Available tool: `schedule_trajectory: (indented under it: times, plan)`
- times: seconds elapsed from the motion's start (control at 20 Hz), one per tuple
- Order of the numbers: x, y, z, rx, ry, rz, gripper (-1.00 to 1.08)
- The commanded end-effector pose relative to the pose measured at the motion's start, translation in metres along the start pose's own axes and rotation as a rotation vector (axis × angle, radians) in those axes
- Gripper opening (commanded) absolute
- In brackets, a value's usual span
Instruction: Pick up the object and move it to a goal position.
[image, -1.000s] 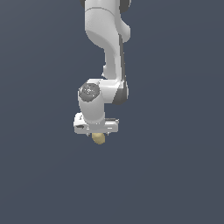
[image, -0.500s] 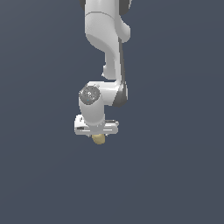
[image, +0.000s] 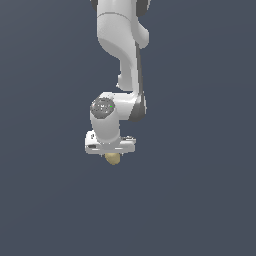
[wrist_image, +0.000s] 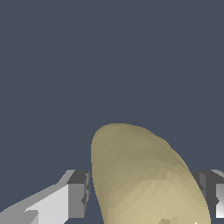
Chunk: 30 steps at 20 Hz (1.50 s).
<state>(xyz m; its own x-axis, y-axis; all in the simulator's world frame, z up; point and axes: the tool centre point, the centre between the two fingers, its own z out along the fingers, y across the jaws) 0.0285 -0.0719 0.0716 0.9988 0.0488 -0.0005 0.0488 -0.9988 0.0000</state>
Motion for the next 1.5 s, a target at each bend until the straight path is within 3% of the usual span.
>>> schedule_trajectory:
  times: [0.0,0.55,1.45]
  plan:
    - [-0.001,0.000,-0.005,0.000,0.001,0.000,-1.00]
    - [-0.013,-0.002,-0.071,0.000,0.001,0.000,-1.00]
    - [-0.048,-0.009,-0.282,0.000,0.001,0.000,-1.00]
